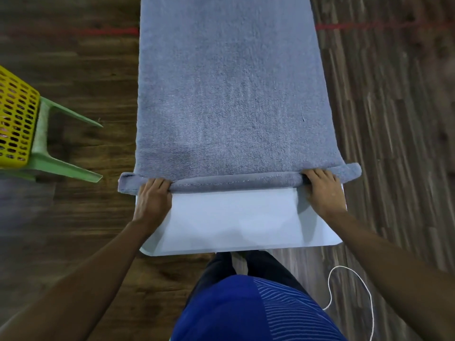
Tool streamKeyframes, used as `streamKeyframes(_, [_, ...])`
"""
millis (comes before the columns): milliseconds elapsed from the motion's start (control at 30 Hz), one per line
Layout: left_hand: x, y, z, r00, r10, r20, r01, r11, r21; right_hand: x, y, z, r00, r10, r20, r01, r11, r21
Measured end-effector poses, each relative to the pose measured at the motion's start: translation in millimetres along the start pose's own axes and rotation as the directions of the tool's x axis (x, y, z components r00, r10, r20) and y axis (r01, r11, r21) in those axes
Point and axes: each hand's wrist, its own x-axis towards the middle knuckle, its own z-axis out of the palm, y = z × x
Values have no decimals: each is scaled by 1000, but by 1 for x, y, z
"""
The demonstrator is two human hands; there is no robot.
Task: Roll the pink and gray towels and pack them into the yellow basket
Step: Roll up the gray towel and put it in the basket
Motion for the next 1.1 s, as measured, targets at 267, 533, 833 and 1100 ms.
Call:
streamKeyframes(267, [7,-2,-9,999,-36,31,34,998,48,18,3,-13,987,79,141,-74,996,-40])
streamKeyframes(533, [-9,-1,5,997,67,-27,-67,998,15,-6,2,0,995,-101,25,100,995,29])
streamKeyframes(833, [8,1,-14,996,-6,91,6,1000,-7,12,3,-8,987,44,155,-42,999,-19])
streamKeyframes(1100, [11,-2,-6,996,11,-91,-9,1000,18,9,4,-3,997,-46,-69,45,999,-16])
